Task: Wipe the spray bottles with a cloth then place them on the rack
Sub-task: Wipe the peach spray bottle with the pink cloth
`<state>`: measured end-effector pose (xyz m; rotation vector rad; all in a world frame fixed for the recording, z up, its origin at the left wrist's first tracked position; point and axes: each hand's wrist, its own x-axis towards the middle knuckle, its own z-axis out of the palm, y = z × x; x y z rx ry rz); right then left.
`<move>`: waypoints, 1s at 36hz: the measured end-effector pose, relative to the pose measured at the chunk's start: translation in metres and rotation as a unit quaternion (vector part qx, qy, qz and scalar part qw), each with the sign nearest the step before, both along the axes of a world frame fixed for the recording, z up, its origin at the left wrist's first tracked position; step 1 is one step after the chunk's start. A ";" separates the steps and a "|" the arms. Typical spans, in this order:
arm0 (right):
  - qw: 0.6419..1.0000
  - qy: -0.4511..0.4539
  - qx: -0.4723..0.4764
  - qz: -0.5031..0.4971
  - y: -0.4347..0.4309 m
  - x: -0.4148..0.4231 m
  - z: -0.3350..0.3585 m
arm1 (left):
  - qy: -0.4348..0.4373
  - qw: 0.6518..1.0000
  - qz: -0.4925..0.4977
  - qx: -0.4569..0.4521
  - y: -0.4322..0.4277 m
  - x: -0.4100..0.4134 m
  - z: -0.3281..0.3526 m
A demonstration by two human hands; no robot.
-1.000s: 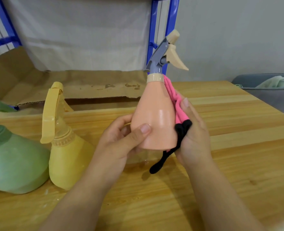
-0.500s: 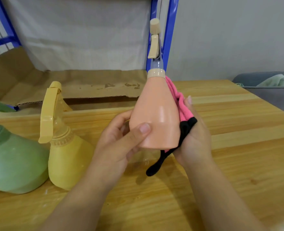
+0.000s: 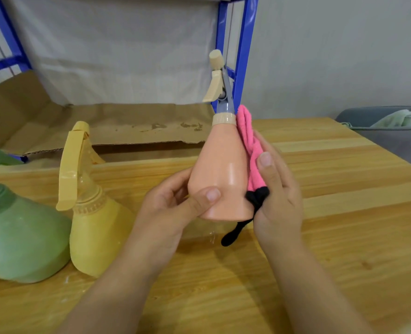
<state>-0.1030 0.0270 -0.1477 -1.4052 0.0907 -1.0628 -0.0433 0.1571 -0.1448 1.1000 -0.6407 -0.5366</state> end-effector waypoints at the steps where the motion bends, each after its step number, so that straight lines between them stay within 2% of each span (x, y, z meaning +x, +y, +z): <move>1: 0.999 -0.001 -0.033 -0.011 -0.001 0.000 -0.001 | 0.002 1.000 0.002 0.005 0.000 0.000 -0.001; 5: 0.989 0.015 -0.137 -0.044 -0.001 -0.001 -0.003 | 0.020 1.000 0.017 0.002 -0.002 0.000 -0.002; 8: 0.986 0.038 -0.157 -0.038 0.001 -0.003 -0.006 | 0.039 0.998 0.039 -0.018 -0.004 0.000 -0.003; 13: 0.992 0.091 -0.039 0.084 0.002 -0.003 -0.008 | 0.062 0.993 0.078 -0.068 -0.004 0.004 -0.002; 17: 0.985 0.108 -0.018 0.131 0.009 0.000 -0.009 | 0.044 0.990 0.095 -0.094 -0.001 0.006 0.001; 22: 0.994 0.073 -0.020 0.075 0.011 0.001 -0.009 | 0.034 0.994 0.051 -0.087 -0.003 0.002 0.003; 26: 0.996 0.056 -0.065 0.002 0.011 -0.001 -0.011 | 0.005 0.996 0.019 -0.082 -0.005 -0.003 0.007; 30: 0.981 0.065 -0.166 -0.073 0.012 -0.002 -0.012 | 0.005 0.997 0.052 -0.057 -0.004 -0.002 0.006; 32: 0.975 0.080 -0.191 -0.078 0.012 -0.001 -0.014 | 0.016 0.994 0.090 -0.060 -0.003 0.000 0.002; 34: 0.978 0.097 -0.171 -0.064 0.012 0.000 -0.013 | 0.023 0.991 0.112 -0.070 -0.002 0.001 0.002; 36: 0.993 0.092 -0.068 0.003 0.013 -0.001 -0.006 | 0.021 0.990 0.116 -0.082 -0.001 0.001 0.003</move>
